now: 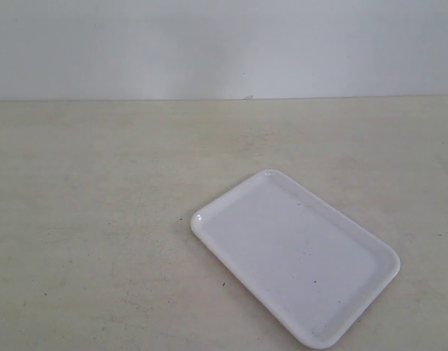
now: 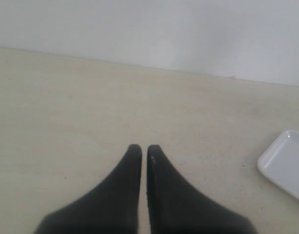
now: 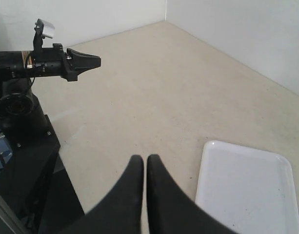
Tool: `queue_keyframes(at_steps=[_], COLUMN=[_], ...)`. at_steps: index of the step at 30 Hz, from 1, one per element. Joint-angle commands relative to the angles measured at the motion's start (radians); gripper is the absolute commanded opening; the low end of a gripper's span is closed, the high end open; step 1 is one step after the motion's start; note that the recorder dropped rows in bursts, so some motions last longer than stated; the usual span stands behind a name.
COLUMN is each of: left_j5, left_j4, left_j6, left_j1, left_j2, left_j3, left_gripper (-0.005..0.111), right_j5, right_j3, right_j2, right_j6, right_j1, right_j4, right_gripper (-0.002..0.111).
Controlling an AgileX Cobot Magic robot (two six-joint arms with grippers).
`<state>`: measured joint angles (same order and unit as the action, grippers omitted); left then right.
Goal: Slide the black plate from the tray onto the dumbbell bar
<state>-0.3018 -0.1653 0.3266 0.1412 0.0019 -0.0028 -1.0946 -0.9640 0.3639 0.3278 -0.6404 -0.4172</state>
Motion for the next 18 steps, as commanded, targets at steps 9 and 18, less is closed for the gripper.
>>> queue_keyframes(at_steps=[9,18], left_j5=[0.013,0.013], left_j4=[0.0,0.0], left_j6=[0.001,0.001], left_j1=[-0.003,-0.003], left_j2=[-0.002,-0.002], left_j3=[0.003,0.003], left_gripper=[0.004,0.004], right_j5=[0.008,0.008], right_j3=[0.005,0.005], right_j2=[-0.005,-0.005], right_j6=[-0.023,-0.034], right_j1=[0.003,0.003], right_j4=[0.003,0.003], right_gripper=[0.0,0.0])
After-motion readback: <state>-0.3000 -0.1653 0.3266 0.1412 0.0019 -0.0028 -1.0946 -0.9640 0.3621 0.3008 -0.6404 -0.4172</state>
